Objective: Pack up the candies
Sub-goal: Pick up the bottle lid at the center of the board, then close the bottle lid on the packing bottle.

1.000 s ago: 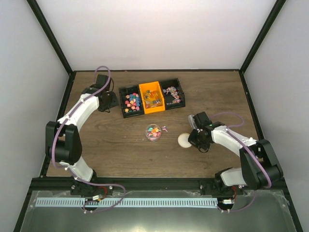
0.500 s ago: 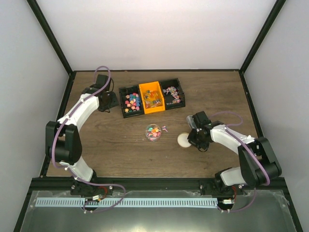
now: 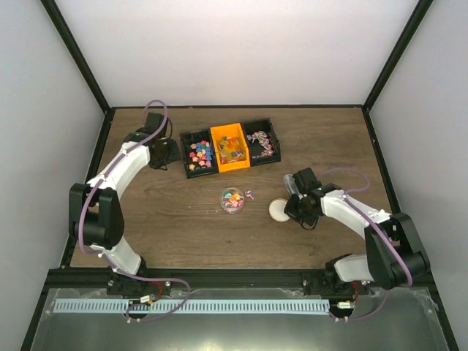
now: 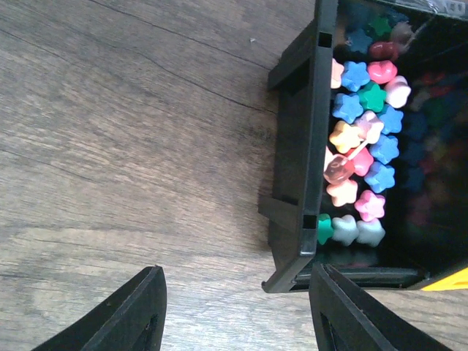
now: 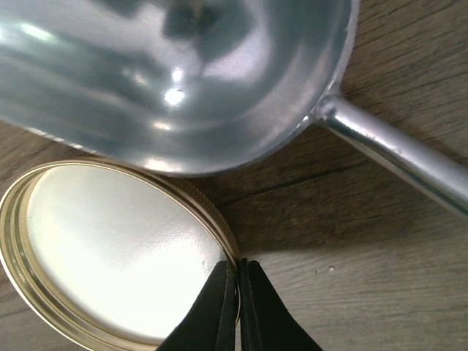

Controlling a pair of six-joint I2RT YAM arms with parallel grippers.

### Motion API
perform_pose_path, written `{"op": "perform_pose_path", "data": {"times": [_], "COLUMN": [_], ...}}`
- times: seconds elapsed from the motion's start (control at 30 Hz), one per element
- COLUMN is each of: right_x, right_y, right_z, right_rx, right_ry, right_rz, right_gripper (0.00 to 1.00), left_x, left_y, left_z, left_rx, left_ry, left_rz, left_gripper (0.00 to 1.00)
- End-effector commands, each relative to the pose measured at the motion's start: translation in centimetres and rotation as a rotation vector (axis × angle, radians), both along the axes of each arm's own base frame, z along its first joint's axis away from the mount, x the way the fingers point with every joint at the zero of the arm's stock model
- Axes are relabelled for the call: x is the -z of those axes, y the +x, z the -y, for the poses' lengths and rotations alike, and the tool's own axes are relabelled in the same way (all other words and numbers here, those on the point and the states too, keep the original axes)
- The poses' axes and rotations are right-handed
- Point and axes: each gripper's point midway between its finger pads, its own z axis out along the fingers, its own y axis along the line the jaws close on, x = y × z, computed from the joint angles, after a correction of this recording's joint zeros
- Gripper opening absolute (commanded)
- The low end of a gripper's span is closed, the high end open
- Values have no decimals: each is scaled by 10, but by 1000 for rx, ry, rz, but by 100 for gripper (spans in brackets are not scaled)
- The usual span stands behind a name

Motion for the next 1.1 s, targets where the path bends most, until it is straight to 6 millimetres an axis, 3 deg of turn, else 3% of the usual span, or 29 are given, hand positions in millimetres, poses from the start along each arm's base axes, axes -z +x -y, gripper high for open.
{"op": "perform_pose_path", "data": {"times": [0.0, 0.23, 0.53, 0.67, 0.83, 1.07], "right_x": [-23, -70, -134, -132, -114, -94], "right_y": [5, 24, 58, 64, 57, 48], "right_z": [-4, -32, -111, -133, -169, -209], "right_rx": [-17, -80, -318, -383, -482, -599], "right_ry": [24, 153, 330, 360, 384, 387], "right_rz": [59, 178, 372, 384, 359, 306], "right_gripper": [3, 1, 2, 3, 4, 3], "left_x": [-4, -8, -18, -15, 9, 35], "left_y": [1, -14, -68, -85, -93, -87], "left_z": [7, 13, 60, 77, 92, 89], "left_rx": [44, 43, 159, 201, 204, 160], "left_ry": [-34, -101, -339, -346, -359, -332], "left_rz": [17, 43, 141, 141, 91, 52], "left_gripper": [55, 52, 60, 62, 62, 62]}}
